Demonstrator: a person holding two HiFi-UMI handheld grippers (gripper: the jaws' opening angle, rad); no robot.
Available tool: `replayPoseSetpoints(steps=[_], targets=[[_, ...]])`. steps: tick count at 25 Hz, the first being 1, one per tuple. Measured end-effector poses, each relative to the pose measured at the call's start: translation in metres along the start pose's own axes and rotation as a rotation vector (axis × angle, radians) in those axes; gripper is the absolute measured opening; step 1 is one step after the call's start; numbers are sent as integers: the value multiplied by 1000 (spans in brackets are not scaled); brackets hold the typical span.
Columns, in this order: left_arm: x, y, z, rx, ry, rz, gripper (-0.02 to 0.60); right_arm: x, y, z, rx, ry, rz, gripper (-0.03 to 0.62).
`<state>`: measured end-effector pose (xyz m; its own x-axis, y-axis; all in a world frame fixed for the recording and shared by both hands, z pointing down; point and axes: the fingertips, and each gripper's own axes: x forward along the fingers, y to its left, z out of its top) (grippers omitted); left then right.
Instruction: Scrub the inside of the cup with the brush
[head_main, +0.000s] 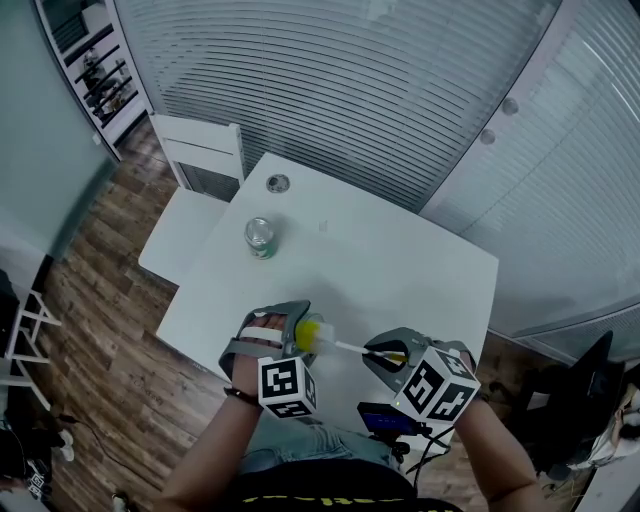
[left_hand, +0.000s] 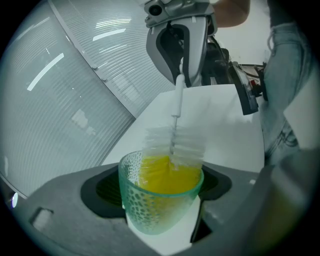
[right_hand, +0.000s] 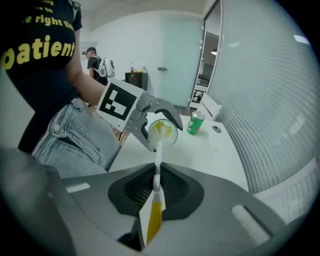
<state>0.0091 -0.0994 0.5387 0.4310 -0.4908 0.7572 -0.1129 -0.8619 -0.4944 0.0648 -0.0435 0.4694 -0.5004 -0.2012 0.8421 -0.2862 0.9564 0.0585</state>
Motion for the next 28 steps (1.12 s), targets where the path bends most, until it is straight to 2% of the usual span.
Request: replayPoseSetpoints(steps=[10, 18, 24, 28], targets=[[-1, 12, -18, -50, 21, 26, 416, -19, -3, -9, 40, -51, 14, 35], [-7, 23, -35, -117, 13, 49, 417, -32, -8, -13, 149, -148, 0, 35], [-16, 38, -34, -279, -79, 52, 417, -39, -15, -14, 226, -225, -9, 35], [-23, 47, -32, -345, -135, 57, 417, -40, -21, -14, 268, -270, -23, 35]])
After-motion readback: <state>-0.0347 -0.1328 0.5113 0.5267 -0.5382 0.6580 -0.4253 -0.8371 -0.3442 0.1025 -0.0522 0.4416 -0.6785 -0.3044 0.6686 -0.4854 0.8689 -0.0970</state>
